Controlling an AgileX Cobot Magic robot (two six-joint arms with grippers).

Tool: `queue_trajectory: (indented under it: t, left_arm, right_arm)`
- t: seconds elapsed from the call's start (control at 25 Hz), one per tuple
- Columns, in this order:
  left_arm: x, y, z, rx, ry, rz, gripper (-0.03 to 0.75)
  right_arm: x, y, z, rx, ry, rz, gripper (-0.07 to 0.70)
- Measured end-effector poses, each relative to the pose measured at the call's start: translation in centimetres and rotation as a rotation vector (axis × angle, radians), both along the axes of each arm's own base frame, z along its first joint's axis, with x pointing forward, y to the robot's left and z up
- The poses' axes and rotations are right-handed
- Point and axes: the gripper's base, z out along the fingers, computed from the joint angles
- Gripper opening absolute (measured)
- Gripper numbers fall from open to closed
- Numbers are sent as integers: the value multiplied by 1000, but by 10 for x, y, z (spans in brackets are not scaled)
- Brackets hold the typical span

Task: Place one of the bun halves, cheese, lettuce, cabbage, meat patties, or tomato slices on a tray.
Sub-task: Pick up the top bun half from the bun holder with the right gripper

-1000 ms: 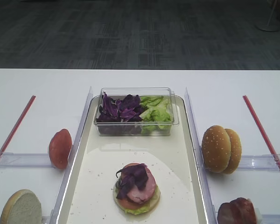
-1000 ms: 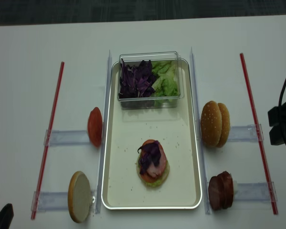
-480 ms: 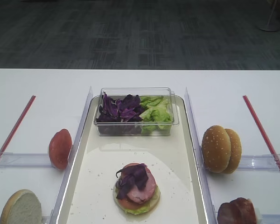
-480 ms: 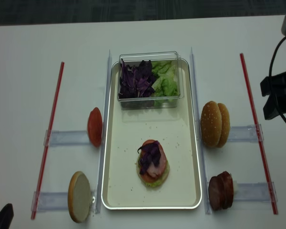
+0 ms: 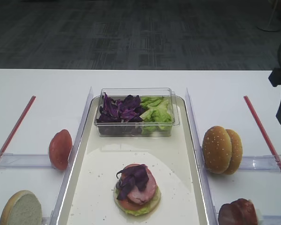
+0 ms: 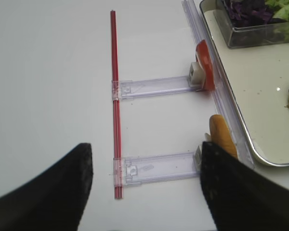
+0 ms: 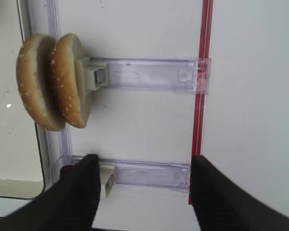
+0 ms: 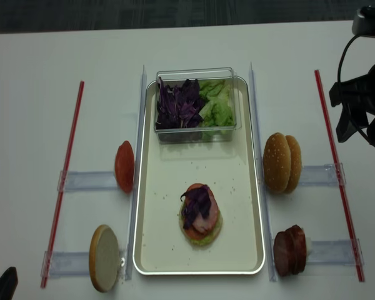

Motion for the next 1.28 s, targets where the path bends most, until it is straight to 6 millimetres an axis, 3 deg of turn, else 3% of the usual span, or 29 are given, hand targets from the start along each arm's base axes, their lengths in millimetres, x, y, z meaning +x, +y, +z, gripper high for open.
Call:
queue_trajectory:
  t: [0.6, 0.92, 1.28]
  left_arm:
    - [0, 0, 0, 0, 0, 0, 440]
    - [0, 0, 0, 0, 0, 0, 440]
    - [0, 1, 0, 5, 0, 4, 440]
  right_arm:
    - [25, -2, -37, -10, 62, 11, 445]
    - [29, -2, -39, -13, 42, 5, 445]
    - [29, 36, -39, -11, 13, 104, 445]
